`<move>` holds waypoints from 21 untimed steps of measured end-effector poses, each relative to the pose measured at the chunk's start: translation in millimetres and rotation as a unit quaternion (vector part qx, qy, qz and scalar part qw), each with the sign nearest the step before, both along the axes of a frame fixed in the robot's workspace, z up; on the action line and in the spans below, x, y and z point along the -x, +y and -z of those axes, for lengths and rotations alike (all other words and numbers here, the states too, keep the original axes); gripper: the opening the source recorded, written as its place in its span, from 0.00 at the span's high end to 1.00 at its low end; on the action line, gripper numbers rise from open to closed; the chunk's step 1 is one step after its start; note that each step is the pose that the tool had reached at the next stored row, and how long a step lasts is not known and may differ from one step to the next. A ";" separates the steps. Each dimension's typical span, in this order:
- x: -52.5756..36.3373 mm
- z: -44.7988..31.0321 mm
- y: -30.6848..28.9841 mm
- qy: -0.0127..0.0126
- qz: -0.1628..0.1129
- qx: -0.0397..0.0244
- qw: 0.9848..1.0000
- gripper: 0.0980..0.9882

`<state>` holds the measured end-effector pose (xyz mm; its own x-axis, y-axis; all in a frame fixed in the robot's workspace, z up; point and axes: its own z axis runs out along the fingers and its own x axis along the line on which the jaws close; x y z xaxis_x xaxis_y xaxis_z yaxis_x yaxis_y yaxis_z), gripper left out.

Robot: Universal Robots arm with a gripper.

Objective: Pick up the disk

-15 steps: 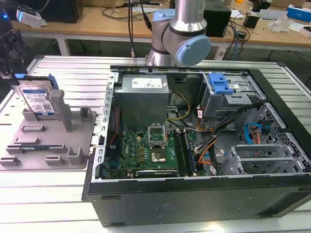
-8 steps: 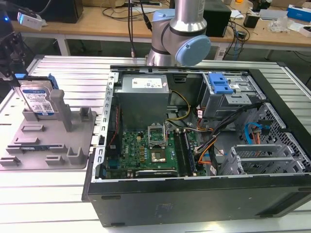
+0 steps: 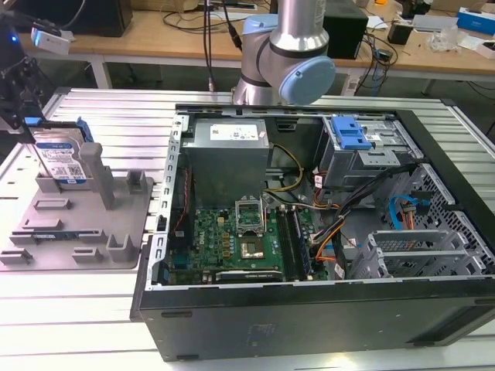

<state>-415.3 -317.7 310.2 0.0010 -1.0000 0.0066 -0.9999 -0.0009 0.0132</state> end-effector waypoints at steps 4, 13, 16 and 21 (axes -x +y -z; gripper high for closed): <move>0.0 3.8 0.0 0.000 0.000 0.000 1.000 0.50; 0.0 9.6 0.0 0.000 0.000 0.000 1.000 0.59; 0.0 10.6 0.0 0.000 0.000 0.000 1.000 0.67; 0.0 11.0 0.0 0.000 0.000 0.000 1.000 0.67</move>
<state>-415.3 -317.7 299.2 0.0011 -1.0000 0.0067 -0.9999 -0.0010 0.0132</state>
